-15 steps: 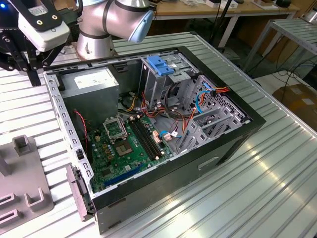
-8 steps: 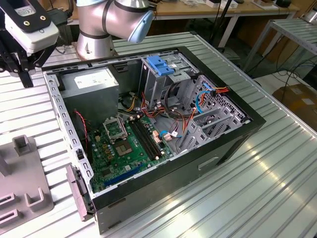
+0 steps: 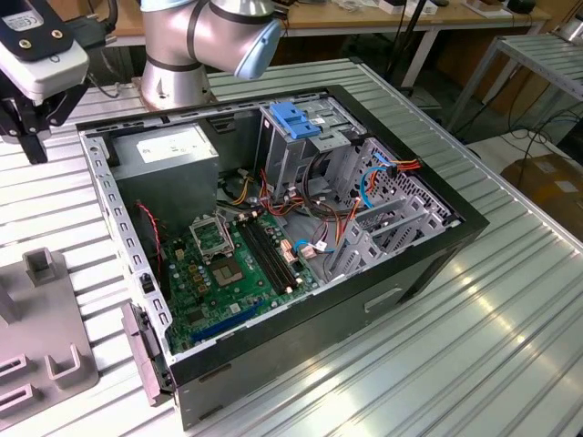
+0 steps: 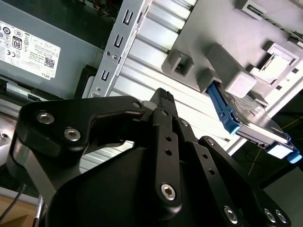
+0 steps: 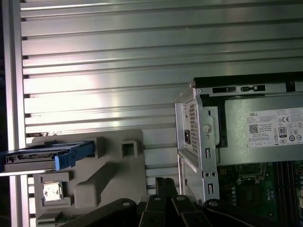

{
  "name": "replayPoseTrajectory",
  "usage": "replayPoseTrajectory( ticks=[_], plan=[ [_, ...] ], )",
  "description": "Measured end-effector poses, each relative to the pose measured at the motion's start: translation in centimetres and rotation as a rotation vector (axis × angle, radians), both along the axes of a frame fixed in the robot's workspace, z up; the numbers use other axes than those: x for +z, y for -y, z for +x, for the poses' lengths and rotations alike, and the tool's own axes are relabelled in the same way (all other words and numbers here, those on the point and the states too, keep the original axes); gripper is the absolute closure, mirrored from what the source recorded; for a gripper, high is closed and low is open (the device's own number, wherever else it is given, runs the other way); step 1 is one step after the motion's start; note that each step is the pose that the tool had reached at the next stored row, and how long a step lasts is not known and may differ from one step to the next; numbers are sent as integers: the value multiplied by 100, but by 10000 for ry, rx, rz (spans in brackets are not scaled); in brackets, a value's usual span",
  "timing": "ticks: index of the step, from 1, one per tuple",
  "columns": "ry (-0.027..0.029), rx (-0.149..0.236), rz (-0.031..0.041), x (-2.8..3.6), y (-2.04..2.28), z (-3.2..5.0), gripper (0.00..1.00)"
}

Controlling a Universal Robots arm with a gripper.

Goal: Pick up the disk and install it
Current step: 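Reach for the disk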

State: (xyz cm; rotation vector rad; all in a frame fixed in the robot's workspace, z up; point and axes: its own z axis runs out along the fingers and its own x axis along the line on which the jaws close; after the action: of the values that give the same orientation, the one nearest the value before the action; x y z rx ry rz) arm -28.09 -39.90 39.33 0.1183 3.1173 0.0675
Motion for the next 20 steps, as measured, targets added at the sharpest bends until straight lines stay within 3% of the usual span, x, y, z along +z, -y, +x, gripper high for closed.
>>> replayPoseTrajectory(
  ticks=[6,20],
  plan=[
    [0,-1,0,0,0,-76,90],
    [0,-1,0,0,0,-369,90]
  ],
)
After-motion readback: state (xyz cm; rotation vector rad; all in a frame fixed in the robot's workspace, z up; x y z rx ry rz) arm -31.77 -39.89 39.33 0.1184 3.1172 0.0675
